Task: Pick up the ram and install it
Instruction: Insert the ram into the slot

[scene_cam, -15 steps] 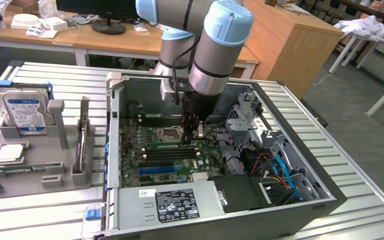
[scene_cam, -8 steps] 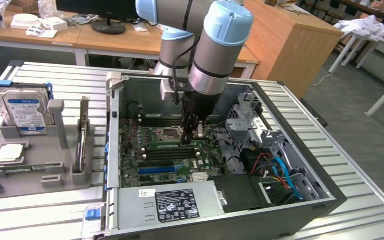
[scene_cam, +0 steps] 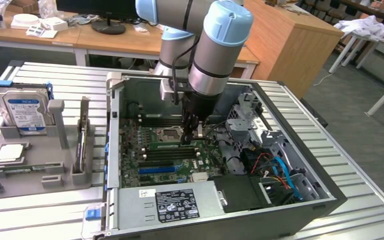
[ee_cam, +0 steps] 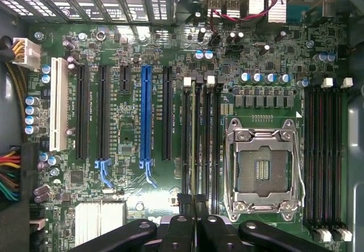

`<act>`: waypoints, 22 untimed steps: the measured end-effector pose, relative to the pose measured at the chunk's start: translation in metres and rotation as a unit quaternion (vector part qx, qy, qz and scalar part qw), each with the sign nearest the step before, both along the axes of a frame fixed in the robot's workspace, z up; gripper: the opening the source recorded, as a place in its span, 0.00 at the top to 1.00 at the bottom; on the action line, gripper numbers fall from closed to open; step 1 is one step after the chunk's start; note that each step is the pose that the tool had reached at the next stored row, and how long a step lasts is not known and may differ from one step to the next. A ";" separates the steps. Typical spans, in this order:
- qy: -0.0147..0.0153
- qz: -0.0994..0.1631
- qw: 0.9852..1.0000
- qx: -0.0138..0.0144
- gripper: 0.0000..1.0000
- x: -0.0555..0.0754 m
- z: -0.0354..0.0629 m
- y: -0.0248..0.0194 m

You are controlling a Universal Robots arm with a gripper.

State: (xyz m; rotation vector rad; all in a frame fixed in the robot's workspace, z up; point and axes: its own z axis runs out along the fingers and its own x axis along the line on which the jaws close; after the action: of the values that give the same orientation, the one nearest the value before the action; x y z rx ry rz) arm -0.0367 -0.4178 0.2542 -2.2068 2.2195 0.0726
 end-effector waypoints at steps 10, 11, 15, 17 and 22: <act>0.000 -0.006 1.000 0.000 0.87 0.000 -0.0003 -0.0001; 0.000 -0.006 1.000 0.000 0.87 0.000 -0.0003 -0.0005; 0.000 -0.006 1.000 0.000 0.87 -0.001 -0.0002 -0.0020; 0.000 -0.006 1.000 0.000 0.87 -0.001 -0.0002 -0.0026; 0.000 -0.006 1.000 0.000 0.87 -0.001 -0.0002 -0.0046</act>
State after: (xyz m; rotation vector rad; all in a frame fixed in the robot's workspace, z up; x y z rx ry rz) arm -0.0379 -0.4224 0.2540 -2.1926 2.2330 0.0726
